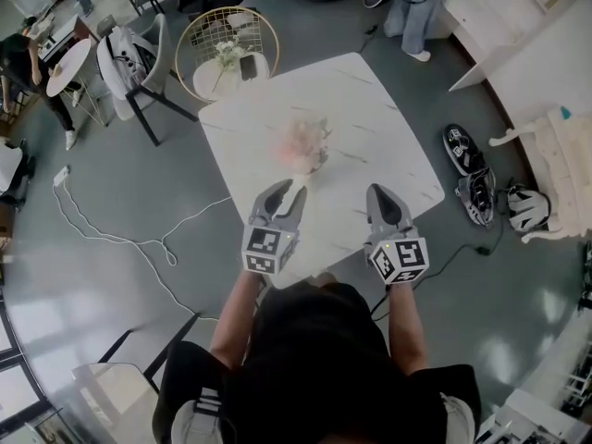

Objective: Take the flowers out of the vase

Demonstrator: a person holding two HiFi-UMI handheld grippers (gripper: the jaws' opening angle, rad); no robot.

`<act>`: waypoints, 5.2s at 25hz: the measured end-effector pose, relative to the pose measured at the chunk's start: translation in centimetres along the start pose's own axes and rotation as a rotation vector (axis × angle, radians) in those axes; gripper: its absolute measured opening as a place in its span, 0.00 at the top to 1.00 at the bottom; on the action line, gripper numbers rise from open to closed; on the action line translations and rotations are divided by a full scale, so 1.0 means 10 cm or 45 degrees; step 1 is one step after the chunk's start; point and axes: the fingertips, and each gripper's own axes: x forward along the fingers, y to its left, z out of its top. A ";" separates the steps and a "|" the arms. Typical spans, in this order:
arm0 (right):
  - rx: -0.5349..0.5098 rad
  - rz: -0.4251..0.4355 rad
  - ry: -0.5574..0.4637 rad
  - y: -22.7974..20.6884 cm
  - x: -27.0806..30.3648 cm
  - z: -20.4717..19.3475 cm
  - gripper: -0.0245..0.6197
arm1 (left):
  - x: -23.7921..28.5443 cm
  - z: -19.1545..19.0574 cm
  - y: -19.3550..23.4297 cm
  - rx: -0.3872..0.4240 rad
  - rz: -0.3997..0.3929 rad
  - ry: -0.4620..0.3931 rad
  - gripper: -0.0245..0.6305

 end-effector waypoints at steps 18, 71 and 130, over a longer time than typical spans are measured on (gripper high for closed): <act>-0.007 -0.003 0.058 -0.35 0.23 -0.08 0.96 | 0.59 -0.11 0.23 -0.220 0.046 0.056 0.22; 0.007 -0.065 0.080 -0.70 0.37 -0.11 0.96 | 0.95 0.05 0.30 -0.112 0.073 0.027 0.85; 0.021 -0.038 -0.052 -0.28 0.04 0.10 0.96 | 0.00 1.47 0.22 0.044 0.097 -0.349 0.85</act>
